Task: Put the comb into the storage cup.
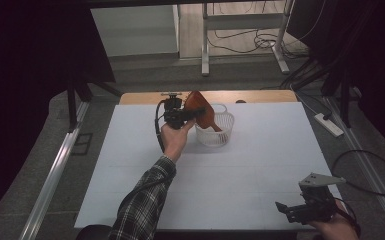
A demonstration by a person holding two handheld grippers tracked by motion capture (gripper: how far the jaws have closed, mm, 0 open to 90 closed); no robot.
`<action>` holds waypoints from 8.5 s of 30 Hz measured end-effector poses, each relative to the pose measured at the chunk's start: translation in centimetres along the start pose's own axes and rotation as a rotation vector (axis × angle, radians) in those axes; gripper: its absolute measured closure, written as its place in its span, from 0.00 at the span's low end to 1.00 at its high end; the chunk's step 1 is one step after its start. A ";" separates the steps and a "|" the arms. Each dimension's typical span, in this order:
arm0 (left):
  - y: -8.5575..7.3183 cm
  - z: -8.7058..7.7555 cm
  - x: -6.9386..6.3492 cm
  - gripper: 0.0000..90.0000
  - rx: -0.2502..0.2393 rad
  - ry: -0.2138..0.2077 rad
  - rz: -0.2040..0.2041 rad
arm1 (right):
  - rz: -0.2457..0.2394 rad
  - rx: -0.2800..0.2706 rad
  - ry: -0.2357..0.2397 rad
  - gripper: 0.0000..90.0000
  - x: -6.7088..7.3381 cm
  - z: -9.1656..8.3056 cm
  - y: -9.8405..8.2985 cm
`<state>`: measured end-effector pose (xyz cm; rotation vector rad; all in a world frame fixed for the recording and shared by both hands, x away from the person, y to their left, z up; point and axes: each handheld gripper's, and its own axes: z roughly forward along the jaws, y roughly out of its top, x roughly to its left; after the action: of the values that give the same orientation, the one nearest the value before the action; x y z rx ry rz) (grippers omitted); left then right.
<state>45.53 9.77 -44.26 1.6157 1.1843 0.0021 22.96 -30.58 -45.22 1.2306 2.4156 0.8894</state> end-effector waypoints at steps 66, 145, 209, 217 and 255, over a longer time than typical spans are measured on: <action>-0.2 -1.7 1.2 0.18 0.143 0.132 0.207 | 0.003 0.005 -0.005 0.00 0.0 0.0 0.0; -6.4 -10.2 1.0 0.00 0.197 0.134 0.427 | 0.002 -0.022 -0.043 0.00 0.1 -0.1 0.0; -9.9 -15.6 1.0 0.00 0.169 0.170 0.376 | -0.009 -0.031 -0.060 0.00 -0.1 0.1 0.1; -10.2 -16.2 0.9 0.00 0.164 0.170 0.369 | -0.010 -0.031 -0.060 0.00 -0.1 0.1 0.1; -11.8 -18.4 0.6 0.00 0.164 0.186 0.344 | -0.012 -0.032 -0.064 0.00 0.0 0.1 0.1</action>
<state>27.98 22.74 -45.53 1.9828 1.0513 0.2872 23.06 -30.44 -45.19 1.2125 2.3472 0.8681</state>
